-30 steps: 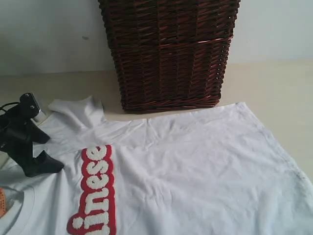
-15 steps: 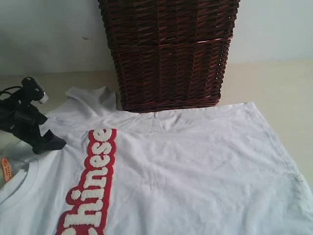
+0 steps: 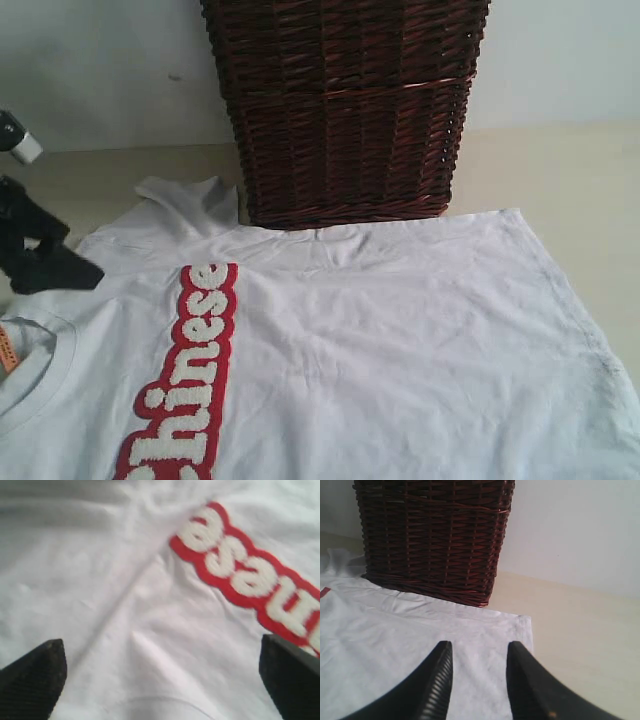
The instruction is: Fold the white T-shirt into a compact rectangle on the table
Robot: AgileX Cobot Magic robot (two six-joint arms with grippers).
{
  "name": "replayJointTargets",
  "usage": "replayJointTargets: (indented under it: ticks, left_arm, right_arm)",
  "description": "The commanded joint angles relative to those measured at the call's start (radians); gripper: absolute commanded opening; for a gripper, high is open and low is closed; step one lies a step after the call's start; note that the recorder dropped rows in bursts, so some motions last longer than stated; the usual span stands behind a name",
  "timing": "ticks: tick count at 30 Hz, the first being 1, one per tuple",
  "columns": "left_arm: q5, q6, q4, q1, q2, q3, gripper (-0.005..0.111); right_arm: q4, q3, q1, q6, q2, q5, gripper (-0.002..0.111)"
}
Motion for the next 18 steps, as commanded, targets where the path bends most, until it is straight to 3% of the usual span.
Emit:
replayJointTargets:
  ticks: [1,7,10,18]
  left_arm:
    - [0.072,-0.102,0.124,0.062,-0.036,0.093,0.105]
    - [0.078,-0.374,0.248,0.2,-0.131,0.237,0.105]
    - [0.076,-0.343,0.242,0.237,-0.149,0.309,0.105]
    - [0.069,-0.233,0.111,0.237,-0.149,0.418,0.105]
  right_arm:
    - [0.0,0.004,-0.005,0.0,-0.005,-0.01,0.037]
    - [0.0,0.004,-0.005,0.0,-0.005,-0.01,0.037]
    - [0.0,0.004,-0.005,0.0,-0.005,-0.01,0.037]
    - [0.0,0.004,-0.005,0.0,-0.005,-0.01,0.037]
